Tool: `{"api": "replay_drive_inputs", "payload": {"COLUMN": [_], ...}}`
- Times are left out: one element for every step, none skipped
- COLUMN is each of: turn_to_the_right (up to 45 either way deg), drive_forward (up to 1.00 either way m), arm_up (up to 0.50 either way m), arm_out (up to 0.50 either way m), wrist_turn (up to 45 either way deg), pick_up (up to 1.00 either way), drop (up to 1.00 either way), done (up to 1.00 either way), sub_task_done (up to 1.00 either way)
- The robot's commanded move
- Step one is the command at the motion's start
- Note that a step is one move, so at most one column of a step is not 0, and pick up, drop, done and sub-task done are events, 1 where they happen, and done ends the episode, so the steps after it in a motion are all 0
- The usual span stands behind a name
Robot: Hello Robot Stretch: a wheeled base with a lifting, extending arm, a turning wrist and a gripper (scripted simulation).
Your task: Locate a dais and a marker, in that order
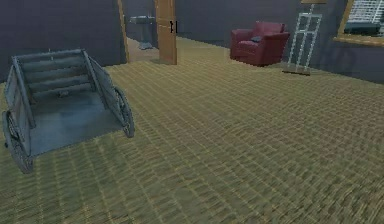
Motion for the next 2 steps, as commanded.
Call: {"api": "replay_drive_inputs", "payload": {"turn_to_the_right": [0.0, 0.0], "drive_forward": [1.00, 1.00], "arm_up": [0.00, 0.00], "arm_out": [0.00, 0.00], "wrist_turn": [0.0, 0.0], "pick_up": [0.00, 0.00], "drop": [0.00, 0.00], "done": [0.00, 0.00], "sub_task_done": [0.00, 0.00]}}
